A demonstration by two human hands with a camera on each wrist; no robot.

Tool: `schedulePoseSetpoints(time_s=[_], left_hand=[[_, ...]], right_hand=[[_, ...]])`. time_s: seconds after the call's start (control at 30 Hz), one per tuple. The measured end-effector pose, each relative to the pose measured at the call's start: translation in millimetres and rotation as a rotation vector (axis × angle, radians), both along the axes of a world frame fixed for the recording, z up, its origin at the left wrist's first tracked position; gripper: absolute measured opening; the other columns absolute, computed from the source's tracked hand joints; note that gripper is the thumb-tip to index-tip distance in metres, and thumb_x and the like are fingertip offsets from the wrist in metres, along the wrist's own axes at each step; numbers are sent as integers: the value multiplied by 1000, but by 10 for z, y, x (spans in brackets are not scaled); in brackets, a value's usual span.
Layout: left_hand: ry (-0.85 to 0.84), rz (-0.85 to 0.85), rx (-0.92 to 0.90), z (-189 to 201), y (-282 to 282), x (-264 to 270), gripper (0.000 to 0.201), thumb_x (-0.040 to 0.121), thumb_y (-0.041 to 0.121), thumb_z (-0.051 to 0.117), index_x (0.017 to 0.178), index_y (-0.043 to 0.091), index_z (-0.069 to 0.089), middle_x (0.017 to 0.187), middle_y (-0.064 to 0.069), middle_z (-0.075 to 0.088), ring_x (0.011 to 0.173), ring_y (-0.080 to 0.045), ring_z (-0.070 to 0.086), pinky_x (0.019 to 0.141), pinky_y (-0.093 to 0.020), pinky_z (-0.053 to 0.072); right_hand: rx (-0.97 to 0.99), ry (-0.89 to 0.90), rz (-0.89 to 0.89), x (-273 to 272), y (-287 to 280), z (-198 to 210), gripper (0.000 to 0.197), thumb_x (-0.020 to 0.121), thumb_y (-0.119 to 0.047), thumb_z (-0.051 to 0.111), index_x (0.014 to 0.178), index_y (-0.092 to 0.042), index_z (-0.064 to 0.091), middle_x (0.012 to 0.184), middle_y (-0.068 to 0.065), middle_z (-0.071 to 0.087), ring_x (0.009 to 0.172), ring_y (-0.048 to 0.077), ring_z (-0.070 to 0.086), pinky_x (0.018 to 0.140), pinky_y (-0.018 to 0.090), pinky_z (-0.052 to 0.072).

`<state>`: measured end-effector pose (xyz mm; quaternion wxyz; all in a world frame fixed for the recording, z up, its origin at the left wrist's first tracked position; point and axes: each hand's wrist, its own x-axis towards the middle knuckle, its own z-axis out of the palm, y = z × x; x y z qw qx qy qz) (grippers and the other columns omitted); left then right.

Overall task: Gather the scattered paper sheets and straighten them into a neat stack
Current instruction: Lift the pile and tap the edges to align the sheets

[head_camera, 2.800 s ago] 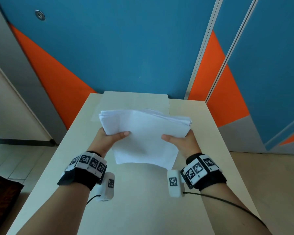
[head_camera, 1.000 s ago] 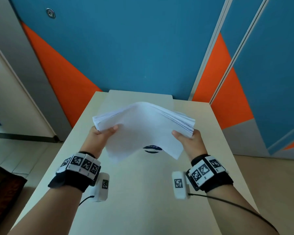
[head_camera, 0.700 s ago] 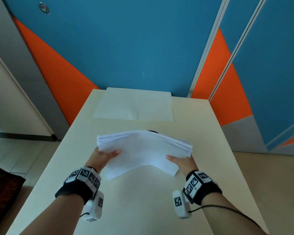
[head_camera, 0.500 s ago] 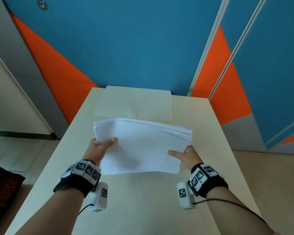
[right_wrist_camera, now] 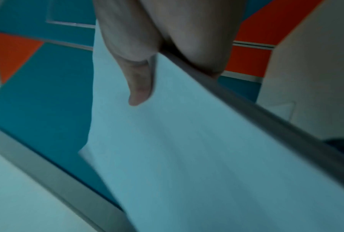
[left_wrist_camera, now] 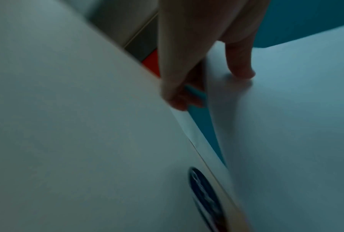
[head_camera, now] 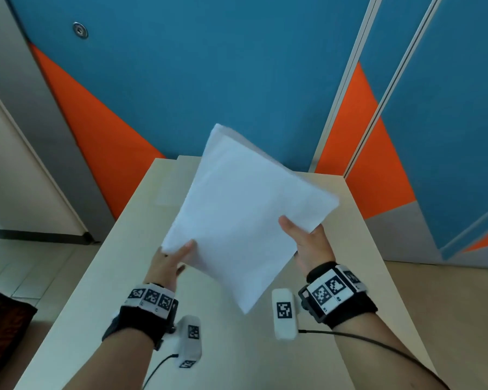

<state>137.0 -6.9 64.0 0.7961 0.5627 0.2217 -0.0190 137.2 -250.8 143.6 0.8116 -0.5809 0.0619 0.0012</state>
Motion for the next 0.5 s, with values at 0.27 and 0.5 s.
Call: schedulePoseSetpoints(time_s=[0.27, 0.5], left_hand=[[-317, -245, 167, 618, -69, 150, 52, 46, 31, 87, 93, 14, 69, 88, 1, 77, 84, -14, 74, 68, -26, 58], [-368, -235, 216, 421, -170, 114, 59, 46, 49, 83, 94, 18, 67, 86, 1, 75, 83, -15, 72, 67, -23, 55]], right_hand=[[-400, -46, 102, 75, -50, 71, 16, 81, -7, 68, 76, -23, 65, 75, -14, 71, 63, -5, 67, 65, 13, 52], [-360, 8, 50, 22, -88, -61, 18, 79, 0, 68, 78, -17, 64, 75, -7, 68, 53, -10, 65, 50, 8, 49]])
